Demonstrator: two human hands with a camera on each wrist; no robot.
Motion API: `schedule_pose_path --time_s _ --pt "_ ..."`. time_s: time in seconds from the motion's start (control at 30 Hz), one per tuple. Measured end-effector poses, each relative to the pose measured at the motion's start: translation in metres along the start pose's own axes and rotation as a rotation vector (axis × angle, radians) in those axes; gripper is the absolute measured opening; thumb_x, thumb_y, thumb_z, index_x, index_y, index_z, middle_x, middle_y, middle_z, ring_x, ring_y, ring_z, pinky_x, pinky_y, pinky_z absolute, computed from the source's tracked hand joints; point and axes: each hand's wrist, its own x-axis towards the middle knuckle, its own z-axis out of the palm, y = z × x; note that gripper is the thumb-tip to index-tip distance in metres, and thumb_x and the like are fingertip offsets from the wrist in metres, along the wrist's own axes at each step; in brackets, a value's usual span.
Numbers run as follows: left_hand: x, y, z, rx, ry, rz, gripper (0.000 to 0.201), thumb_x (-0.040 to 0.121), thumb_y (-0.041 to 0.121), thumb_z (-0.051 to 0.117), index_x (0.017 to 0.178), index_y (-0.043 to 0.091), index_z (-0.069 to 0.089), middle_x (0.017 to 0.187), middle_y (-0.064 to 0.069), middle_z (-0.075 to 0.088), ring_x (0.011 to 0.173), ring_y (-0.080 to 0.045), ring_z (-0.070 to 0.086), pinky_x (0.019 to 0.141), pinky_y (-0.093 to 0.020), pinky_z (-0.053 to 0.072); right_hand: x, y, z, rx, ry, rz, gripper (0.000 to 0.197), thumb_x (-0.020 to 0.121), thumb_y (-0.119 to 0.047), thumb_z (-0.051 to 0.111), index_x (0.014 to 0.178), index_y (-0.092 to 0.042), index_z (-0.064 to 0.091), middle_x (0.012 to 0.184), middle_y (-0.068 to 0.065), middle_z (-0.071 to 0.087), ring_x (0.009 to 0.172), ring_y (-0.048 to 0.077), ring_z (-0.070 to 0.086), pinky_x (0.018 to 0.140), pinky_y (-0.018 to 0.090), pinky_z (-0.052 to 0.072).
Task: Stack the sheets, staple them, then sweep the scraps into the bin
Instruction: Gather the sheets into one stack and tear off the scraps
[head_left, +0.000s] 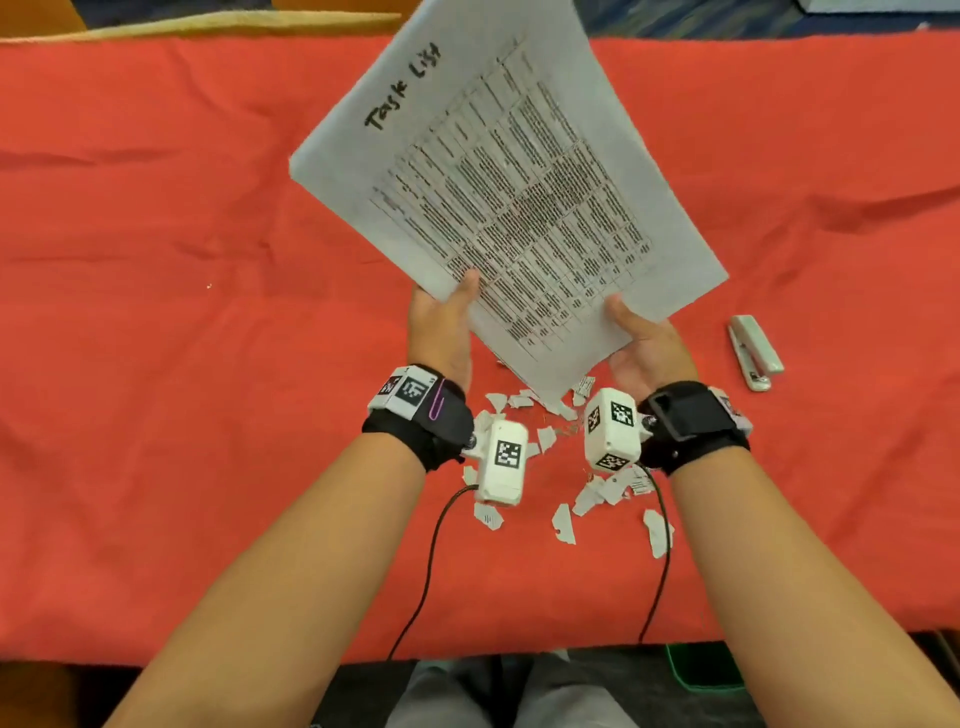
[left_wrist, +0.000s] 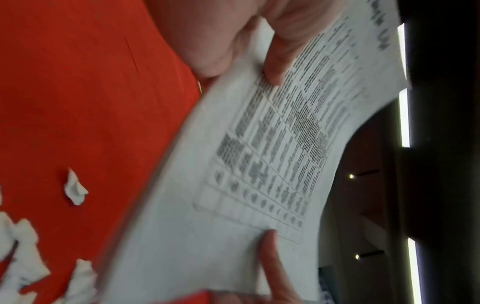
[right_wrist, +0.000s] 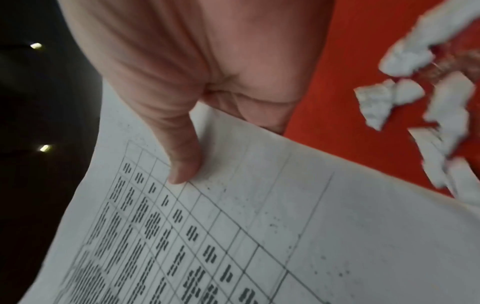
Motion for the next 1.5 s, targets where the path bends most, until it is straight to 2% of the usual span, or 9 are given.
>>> schedule_pose_path --time_s 0.07,0.3,0.5,0.6,0.83,0.97,1.23,1.37,1.5 --pt "0.005 0.002 -0.013 0.02 0.032 0.014 0.025 0.088 -0.001 0.061 0.106 0.016 0.06 0.109 -0.002 0.067 0.107 -0.023 0.063 0.099 -0.038 0.048 0.001 -0.014 -0.016 -0.074 0.052 -0.056 0.049 0.087 -0.003 0.061 0.135 -0.002 0.049 0.129 0.017 0.061 0.117 0.029 0.061 0.085 0.035 0.056" --pt "0.032 0.02 -0.066 0.42 -0.043 0.041 0.036 0.084 -0.007 0.057 0.108 0.02 0.056 0.085 0.0 0.065 0.07 -0.013 0.062 0.062 -0.025 0.05 -0.002 -0.041 -0.07 -0.462 0.134 -0.168 0.072 0.056 -0.028 0.084 0.12 -0.004 0.062 0.118 0.01 0.069 0.108 0.025 0.067 0.092 0.04 0.053" --pt "0.027 -0.004 -0.06 0.612 -0.039 0.088 0.034 0.087 -0.01 0.05 0.113 0.011 0.054 0.102 -0.003 0.064 0.085 -0.008 0.062 0.072 -0.02 0.052 0.009 -0.03 -0.076 -0.692 0.107 -0.181 0.026 0.078 -0.002 0.071 0.098 -0.019 0.068 0.08 -0.023 0.074 0.078 -0.004 0.069 0.077 0.019 0.054" --pt "0.018 -0.019 -0.068 0.609 -0.004 0.155 0.042 0.085 -0.014 0.045 0.122 0.005 0.053 0.105 -0.002 0.061 0.092 -0.007 0.058 0.074 -0.011 0.049 0.01 -0.022 -0.081 -0.675 0.119 -0.183 0.029 0.073 -0.004 0.074 0.096 -0.021 0.068 0.084 -0.018 0.074 0.084 0.0 0.068 0.08 0.022 0.052" --pt "0.005 -0.053 -0.074 0.536 0.075 0.06 0.046 0.089 -0.01 0.039 0.131 0.007 0.047 0.114 -0.003 0.06 0.102 -0.015 0.056 0.079 -0.021 0.048 0.015 -0.001 -0.087 -0.564 0.176 -0.086 0.033 0.074 0.009 0.069 0.094 -0.018 0.067 0.09 -0.01 0.073 0.092 0.01 0.066 0.085 0.026 0.05" --pt "0.002 -0.057 -0.067 0.436 0.137 0.045 0.043 0.09 -0.005 0.037 0.128 0.011 0.049 0.104 0.005 0.063 0.089 -0.004 0.061 0.069 -0.017 0.052 0.019 0.004 -0.081 -0.452 0.25 -0.095 0.031 0.072 0.016 0.062 0.09 -0.01 0.066 0.095 0.006 0.07 0.093 0.023 0.065 0.091 0.039 0.05" --pt "0.003 -0.054 -0.069 0.388 0.171 0.02 0.036 0.088 -0.005 0.041 0.116 0.013 0.053 0.096 0.002 0.062 0.082 -0.011 0.058 0.065 -0.025 0.047 0.02 0.004 -0.086 -0.485 0.246 -0.07 0.033 0.069 0.017 0.056 0.08 -0.012 0.066 0.088 0.005 0.069 0.089 0.024 0.062 0.086 0.038 0.047" --pt "0.002 -0.057 -0.068 0.371 0.177 0.02 0.033 0.089 -0.004 0.04 0.111 0.017 0.052 0.092 0.006 0.062 0.077 -0.007 0.059 0.057 -0.015 0.05 0.022 0.007 -0.084 -0.472 0.247 -0.065 0.037 0.071 0.022 0.051 0.08 -0.011 0.064 0.089 0.006 0.066 0.088 0.022 0.061 0.083 0.036 0.047" --pt "0.001 -0.059 -0.067 0.405 0.173 0.009 0.033 0.091 0.0 0.042 0.116 0.017 0.053 0.102 0.0 0.064 0.092 -0.017 0.061 0.08 -0.032 0.052 0.022 0.008 -0.085 -0.505 0.244 -0.039 0.035 0.071 0.022 0.051 0.081 -0.01 0.062 0.092 0.006 0.065 0.098 0.028 0.058 0.085 0.038 0.048"
